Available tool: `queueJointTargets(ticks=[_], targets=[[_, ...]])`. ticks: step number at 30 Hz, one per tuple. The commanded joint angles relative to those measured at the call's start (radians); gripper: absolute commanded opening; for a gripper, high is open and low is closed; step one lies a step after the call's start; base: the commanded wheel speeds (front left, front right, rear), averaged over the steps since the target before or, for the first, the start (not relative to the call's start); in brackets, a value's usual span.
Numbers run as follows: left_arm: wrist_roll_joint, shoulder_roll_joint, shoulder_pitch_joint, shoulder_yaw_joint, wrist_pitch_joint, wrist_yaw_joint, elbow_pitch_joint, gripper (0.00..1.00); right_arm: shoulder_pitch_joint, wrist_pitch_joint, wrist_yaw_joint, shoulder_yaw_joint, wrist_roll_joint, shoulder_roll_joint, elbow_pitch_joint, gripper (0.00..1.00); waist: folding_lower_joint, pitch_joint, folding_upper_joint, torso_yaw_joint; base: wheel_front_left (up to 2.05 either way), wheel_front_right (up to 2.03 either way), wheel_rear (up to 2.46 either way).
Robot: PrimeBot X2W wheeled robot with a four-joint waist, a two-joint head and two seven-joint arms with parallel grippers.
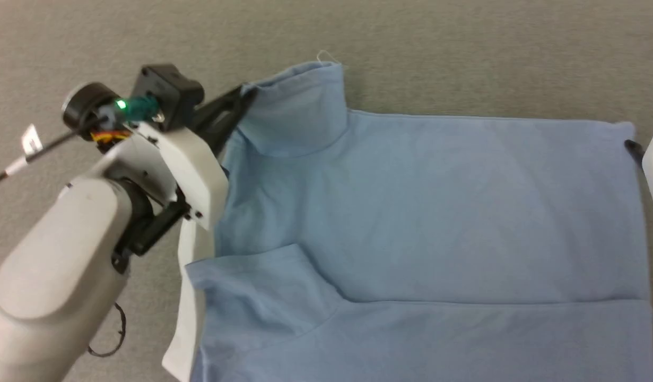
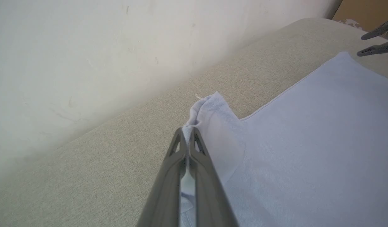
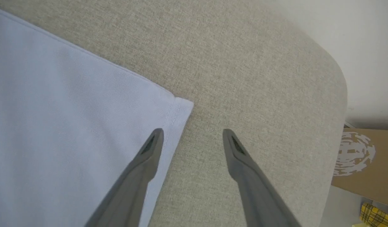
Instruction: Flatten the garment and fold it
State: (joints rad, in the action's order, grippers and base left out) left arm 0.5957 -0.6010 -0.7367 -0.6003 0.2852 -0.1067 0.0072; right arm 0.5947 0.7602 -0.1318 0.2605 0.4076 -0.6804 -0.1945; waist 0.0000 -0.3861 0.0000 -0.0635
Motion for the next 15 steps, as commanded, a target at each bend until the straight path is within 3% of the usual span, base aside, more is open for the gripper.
queueJointTargets(ticks=[1,12,13,14,15], targets=[[-0.017,0.006,0.027,-0.015,-0.01,0.012,-0.031,0.0,0.042,0.012,0.001,0.05,-0.007,-0.027,-0.035,1.0,0.0,-0.041,0.0,-0.062,0.0,0.0,0.0],[-0.05,0.018,0.034,-0.044,-0.028,0.026,-0.075,0.0,0.118,0.01,0.001,0.295,0.038,-0.087,-0.184,1.0,0.0,-0.059,0.0,-0.107,0.0,0.0,0.0],[-0.051,0.019,0.034,-0.045,-0.03,0.026,-0.073,0.0,0.119,0.006,0.001,0.315,0.047,-0.089,-0.194,0.76,0.0,-0.059,0.0,-0.108,0.0,0.0,0.0],[-0.051,0.02,0.035,-0.046,-0.032,0.026,-0.071,0.0,0.121,0.0,0.001,0.331,0.056,-0.092,-0.203,0.17,0.0,-0.058,0.0,-0.109,0.0,0.0,0.0],[-0.053,0.021,0.035,-0.046,-0.037,0.027,-0.066,0.0,0.123,-0.011,0.001,0.342,0.065,-0.093,-0.212,0.0,0.0,-0.055,0.0,-0.109,0.0,0.0,0.0]])
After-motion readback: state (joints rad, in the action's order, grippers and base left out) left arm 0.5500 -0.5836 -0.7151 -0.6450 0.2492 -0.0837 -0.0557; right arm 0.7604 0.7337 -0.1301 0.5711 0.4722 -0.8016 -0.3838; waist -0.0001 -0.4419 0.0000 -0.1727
